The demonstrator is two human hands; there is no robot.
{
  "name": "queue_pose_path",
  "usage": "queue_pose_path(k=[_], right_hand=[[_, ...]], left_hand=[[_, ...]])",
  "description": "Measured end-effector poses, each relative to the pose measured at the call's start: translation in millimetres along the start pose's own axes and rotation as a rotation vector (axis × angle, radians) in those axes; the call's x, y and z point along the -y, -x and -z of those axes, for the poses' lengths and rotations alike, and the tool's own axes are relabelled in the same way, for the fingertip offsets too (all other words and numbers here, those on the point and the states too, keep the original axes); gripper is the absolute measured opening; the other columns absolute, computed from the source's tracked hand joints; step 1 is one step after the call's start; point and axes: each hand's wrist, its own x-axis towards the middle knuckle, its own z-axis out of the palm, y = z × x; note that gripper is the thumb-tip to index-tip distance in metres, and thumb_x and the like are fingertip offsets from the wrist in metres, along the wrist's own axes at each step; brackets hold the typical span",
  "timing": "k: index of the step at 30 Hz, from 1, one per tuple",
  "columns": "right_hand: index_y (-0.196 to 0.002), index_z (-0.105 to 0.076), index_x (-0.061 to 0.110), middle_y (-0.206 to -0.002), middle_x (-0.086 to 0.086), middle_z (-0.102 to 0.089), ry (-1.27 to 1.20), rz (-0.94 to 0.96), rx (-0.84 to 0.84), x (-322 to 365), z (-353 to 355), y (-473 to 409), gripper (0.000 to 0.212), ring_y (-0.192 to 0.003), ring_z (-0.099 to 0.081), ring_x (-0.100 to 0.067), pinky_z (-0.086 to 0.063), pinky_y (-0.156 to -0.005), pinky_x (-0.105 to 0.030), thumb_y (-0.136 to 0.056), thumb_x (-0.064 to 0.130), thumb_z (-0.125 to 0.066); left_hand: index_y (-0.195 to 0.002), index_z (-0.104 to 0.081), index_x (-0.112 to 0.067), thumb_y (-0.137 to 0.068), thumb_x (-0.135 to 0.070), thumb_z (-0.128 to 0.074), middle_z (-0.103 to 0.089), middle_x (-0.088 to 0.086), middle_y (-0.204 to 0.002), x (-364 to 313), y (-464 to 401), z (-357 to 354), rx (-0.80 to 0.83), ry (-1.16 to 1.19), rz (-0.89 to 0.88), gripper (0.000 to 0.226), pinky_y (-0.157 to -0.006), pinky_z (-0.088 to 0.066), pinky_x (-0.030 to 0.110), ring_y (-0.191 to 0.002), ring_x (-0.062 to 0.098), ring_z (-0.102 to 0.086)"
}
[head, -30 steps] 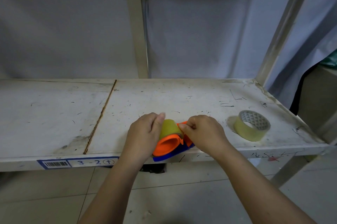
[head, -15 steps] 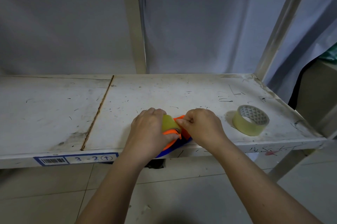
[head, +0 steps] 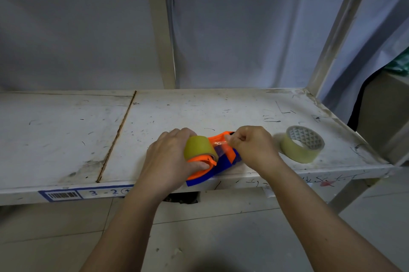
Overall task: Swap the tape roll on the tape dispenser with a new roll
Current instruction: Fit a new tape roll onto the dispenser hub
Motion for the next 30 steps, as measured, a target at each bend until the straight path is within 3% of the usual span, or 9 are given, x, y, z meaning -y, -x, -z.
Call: queue_pose_path(k=[3,6,9,11,12,14,18,23,30], right_hand=[[-0.058,-0.056,0.007,-0.064,-0.009,-0.056,-0.350,-0.209,0.128,-4.5,0.1,-5.4,0.032,-0.063,-0.051,-0.021,-0.046,-0.063,-0.030,-0.085,0.019,-0.067],[-0.063,-0.059,0.007,-0.065,-0.007,-0.057,-0.454,-0.299,0.251,-5.6,1.2,-4.4,0.025,-0.062,-0.050,-0.015,-0.041,-0.056,-0.023,-0.083,0.018,-0.069],[-0.065,-0.067,0.019,-0.074,0.000,-0.064,0.061,-0.105,0.187,-6.2,7.3,-3.1,0.025,-0.077,-0.055,-0.018,-0.048,-0.072,-0.034,-0.082,0.036,-0.068],[-0.074,-0.071,0.030,-0.084,0.007,-0.066,0.570,0.093,0.048,3.7,11.7,3.2,0.026,-0.090,-0.050,-0.018,-0.037,-0.077,-0.035,-0.082,0.052,-0.060],[-0.077,-0.072,0.032,-0.087,0.009,-0.065,0.650,0.140,0.012,8.1,12.9,4.9,0.028,-0.094,-0.048,-0.018,-0.032,-0.077,-0.035,-0.083,0.055,-0.057],[-0.075,-0.072,0.029,-0.084,0.007,-0.065,0.599,0.111,0.034,9.7,13.5,3.5,0.036,-0.094,-0.051,-0.020,-0.035,-0.076,-0.036,-0.083,0.058,-0.053],[-0.052,-0.054,0.018,-0.054,0.004,-0.051,0.437,-0.014,0.129,-7.8,6.0,-3.9,0.049,-0.062,-0.053,-0.018,-0.040,-0.067,-0.033,-0.084,0.054,-0.054],[-0.045,-0.043,0.018,-0.049,0.004,-0.044,0.345,-0.047,0.178,-20.7,-5.3,-11.6,0.052,-0.055,-0.045,-0.019,-0.036,-0.068,-0.035,-0.088,0.048,-0.053],[-0.047,-0.045,0.018,-0.054,0.003,-0.048,0.295,-0.088,0.170,-26.1,-3.6,-15.6,0.051,-0.061,-0.048,-0.021,-0.036,-0.067,-0.035,-0.088,0.048,-0.053]], left_hand=[[-0.122,-0.043,-0.034,-0.067,-0.051,-0.073,-0.053,-0.008,-0.122,3.0,-0.6,0.5,0.019,-0.054,-0.018,0.065,-0.089,-0.043,0.035,-0.109,0.014,-0.046],[-0.124,-0.040,-0.035,-0.069,-0.050,-0.072,-0.051,-0.008,-0.124,3.0,-1.7,0.8,0.042,-0.115,-0.031,0.065,-0.092,-0.041,0.036,-0.113,0.015,-0.045],[-0.126,-0.037,-0.037,-0.071,-0.052,-0.070,-0.049,-0.009,-0.126,-1.4,-1.8,0.4,0.056,-0.209,-0.053,0.067,-0.099,-0.037,0.040,-0.116,0.016,-0.043],[-0.126,-0.037,-0.036,-0.072,-0.051,-0.069,-0.049,-0.008,-0.125,-5.2,-2.2,-0.7,0.056,-0.282,-0.072,0.065,-0.104,-0.033,0.044,-0.118,0.017,-0.043],[-0.126,-0.037,-0.035,-0.073,-0.051,-0.069,-0.049,-0.007,-0.124,-6.8,-2.8,-1.0,0.057,-0.313,-0.075,0.064,-0.105,-0.032,0.045,-0.118,0.018,-0.043],[-0.126,-0.037,-0.033,-0.072,-0.051,-0.069,-0.049,-0.005,-0.124,-9.1,-4.7,-1.3,0.067,-0.348,-0.059,0.065,-0.106,-0.031,0.045,-0.119,0.019,-0.043],[-0.125,-0.039,-0.026,-0.066,-0.058,-0.071,-0.050,-0.003,-0.124,-17.9,-10.4,-2.0,0.123,-0.411,-0.053,0.074,-0.106,-0.029,0.047,-0.120,0.021,-0.043],[-0.122,-0.046,-0.016,-0.053,-0.079,-0.061,-0.054,0.003,-0.124,-41.9,-27.0,-4.9,0.247,-0.638,-0.044,0.095,-0.109,-0.019,0.056,-0.123,0.024,-0.043],[-0.112,-0.054,-0.021,-0.063,-0.064,-0.068,-0.062,0.001,-0.108,-57.6,-45.0,-13.4,0.366,-0.786,-0.176,0.068,-0.108,-0.018,0.057,-0.107,0.024,-0.055]])
